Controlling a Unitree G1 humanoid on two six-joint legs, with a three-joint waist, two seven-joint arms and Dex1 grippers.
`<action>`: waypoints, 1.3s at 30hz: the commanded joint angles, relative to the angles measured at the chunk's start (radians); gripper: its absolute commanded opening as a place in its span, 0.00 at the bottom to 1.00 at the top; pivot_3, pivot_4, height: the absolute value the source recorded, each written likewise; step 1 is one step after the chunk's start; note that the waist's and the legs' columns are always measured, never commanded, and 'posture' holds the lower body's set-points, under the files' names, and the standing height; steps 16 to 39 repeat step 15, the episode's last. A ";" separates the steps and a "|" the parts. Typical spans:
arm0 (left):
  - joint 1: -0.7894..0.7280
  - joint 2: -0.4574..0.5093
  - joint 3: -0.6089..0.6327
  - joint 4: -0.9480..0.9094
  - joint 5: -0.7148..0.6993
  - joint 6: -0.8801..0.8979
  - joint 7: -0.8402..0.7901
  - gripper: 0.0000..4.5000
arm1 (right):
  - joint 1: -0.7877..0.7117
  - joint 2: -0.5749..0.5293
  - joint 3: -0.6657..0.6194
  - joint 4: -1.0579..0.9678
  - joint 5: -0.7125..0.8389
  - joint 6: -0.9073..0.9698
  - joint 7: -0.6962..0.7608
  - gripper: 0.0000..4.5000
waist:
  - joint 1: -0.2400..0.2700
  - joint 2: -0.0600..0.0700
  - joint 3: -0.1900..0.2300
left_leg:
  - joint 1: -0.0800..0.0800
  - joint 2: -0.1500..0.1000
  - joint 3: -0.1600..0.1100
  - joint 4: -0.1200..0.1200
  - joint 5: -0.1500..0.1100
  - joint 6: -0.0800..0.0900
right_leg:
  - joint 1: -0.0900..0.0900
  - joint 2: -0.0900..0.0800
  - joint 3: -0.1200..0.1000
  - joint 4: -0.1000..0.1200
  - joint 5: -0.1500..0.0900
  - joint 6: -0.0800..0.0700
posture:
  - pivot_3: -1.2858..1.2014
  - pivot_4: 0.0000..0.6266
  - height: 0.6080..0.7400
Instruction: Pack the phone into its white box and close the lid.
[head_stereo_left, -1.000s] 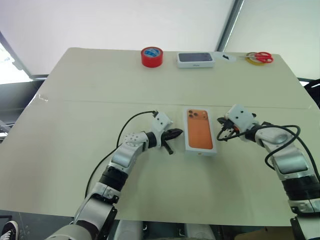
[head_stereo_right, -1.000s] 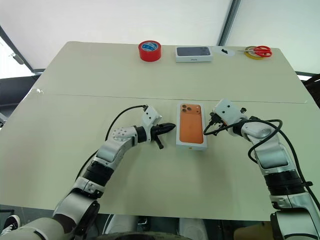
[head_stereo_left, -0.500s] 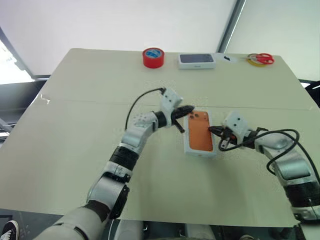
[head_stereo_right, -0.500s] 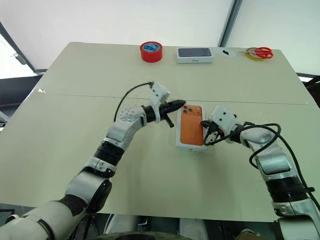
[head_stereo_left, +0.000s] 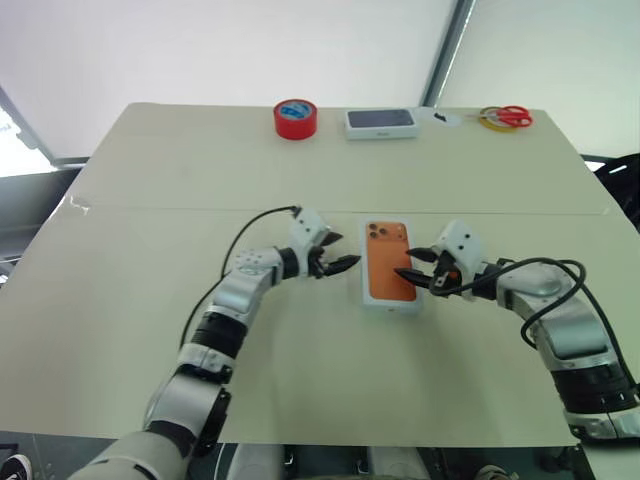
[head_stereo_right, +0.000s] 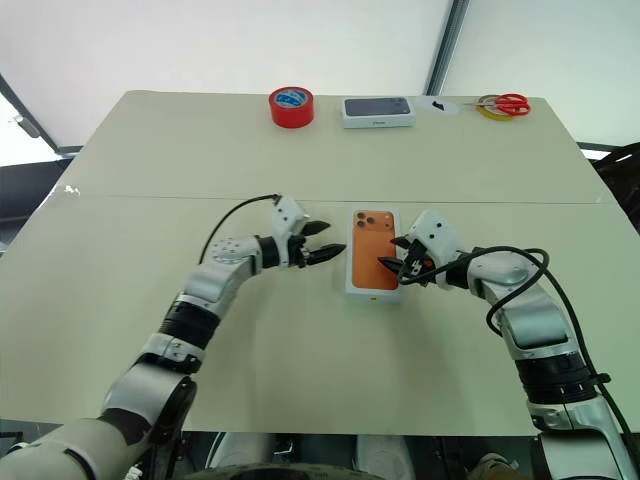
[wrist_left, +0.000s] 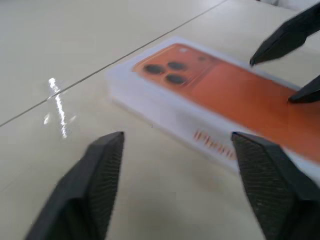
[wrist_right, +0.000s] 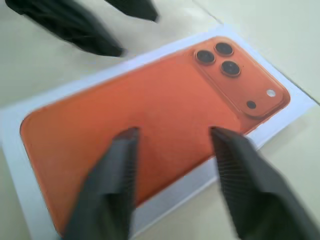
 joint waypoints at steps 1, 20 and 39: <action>0.038 0.101 0.045 -0.218 -0.058 0.120 -0.031 1.00 | -0.032 -0.023 -0.054 0.014 0.040 -0.048 0.040 0.98 | 0.002 0.000 0.000 | -0.001 0.000 0.000 0.001 0.000 0.000 | -0.001 0.000 0.000 0.000 0.000 0.000 | 0.52 0.24 0.92; 0.403 0.423 0.396 -0.466 -0.245 0.199 -0.052 1.00 | -0.017 -0.206 -0.142 0.150 0.159 -0.076 0.325 0.99 | 0.000 0.001 0.000 | -0.001 -0.001 0.000 0.000 -0.003 0.005 | -0.001 -0.003 0.000 0.000 0.000 0.000 | 0.52 0.24 0.92; 0.403 0.423 0.396 -0.466 -0.245 0.199 -0.052 1.00 | -0.017 -0.206 -0.142 0.150 0.159 -0.076 0.325 0.99 | 0.000 0.001 0.000 | -0.001 -0.001 0.000 0.000 -0.003 0.005 | -0.001 -0.003 0.000 0.000 0.000 0.000 | 0.52 0.24 0.92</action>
